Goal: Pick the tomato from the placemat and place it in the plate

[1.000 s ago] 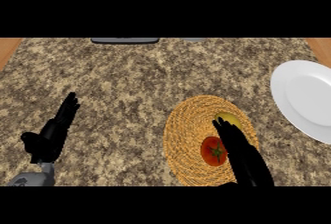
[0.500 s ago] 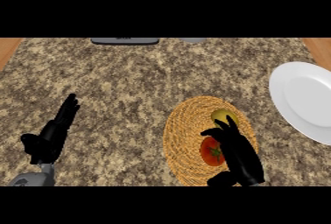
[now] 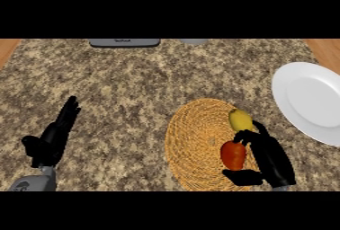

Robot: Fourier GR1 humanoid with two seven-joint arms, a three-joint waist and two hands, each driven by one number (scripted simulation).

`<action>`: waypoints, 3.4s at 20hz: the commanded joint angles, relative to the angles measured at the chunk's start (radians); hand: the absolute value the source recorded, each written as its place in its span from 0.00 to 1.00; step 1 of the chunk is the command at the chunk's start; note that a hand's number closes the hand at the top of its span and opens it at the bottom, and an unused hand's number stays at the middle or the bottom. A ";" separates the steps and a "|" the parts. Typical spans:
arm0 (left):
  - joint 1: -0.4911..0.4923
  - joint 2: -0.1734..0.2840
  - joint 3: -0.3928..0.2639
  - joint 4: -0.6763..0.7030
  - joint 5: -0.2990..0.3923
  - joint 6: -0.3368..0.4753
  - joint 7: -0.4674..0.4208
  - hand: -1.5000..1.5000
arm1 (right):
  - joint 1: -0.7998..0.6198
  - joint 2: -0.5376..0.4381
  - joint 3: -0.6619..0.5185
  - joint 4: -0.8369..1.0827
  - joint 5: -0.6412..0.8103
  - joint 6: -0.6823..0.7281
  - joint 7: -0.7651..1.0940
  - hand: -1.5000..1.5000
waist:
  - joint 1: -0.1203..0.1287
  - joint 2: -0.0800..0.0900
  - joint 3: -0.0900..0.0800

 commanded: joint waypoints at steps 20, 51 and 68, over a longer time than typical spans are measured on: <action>0.067 -0.041 -0.040 -0.143 -0.032 0.028 0.068 0.50 | 0.327 -0.581 -1.091 0.469 -0.553 0.041 -0.602 1.00 | 0.011 0.015 0.011; 0.006 -0.069 0.013 -0.031 -0.080 -0.032 0.004 0.50 | -0.383 -0.541 -0.718 0.614 -0.373 0.042 -0.339 1.00 | 0.032 0.021 0.011; 0.012 -0.078 0.031 -0.073 -0.082 -0.039 0.043 0.50 | -0.709 -0.338 -0.736 1.068 -0.356 -0.233 -0.264 0.00 | 0.038 0.023 0.012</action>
